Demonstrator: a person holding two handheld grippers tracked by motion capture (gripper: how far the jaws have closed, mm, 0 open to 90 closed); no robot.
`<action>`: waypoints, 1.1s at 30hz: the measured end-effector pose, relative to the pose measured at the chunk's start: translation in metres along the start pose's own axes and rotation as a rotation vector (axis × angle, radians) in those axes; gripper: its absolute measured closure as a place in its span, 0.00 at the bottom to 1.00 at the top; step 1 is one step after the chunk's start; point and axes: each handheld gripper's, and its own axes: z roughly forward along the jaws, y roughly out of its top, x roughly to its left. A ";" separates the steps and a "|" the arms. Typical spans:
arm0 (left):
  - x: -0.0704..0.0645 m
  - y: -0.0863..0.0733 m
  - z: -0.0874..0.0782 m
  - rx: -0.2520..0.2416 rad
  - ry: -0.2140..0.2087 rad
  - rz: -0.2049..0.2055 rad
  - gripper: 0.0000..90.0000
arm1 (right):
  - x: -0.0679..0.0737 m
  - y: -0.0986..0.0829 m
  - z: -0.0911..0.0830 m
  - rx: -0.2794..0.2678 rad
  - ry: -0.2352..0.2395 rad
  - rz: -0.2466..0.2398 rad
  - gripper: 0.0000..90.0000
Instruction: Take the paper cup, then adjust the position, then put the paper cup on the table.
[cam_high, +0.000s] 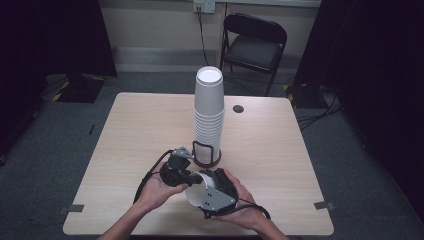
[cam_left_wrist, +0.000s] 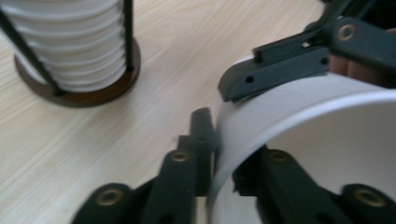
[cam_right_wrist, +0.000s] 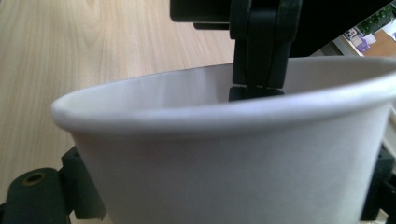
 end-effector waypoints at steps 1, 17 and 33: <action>-0.001 0.001 0.001 -0.021 -0.019 -0.009 0.85 | 0.000 0.000 -0.001 -0.002 -0.003 0.006 0.13; 0.002 -0.007 -0.016 -0.224 0.092 0.031 0.44 | -0.017 -0.014 -0.007 0.009 -0.029 0.159 0.13; 0.010 -0.024 -0.025 -0.283 0.179 0.068 0.27 | -0.053 -0.047 -0.019 0.052 -0.086 0.424 0.13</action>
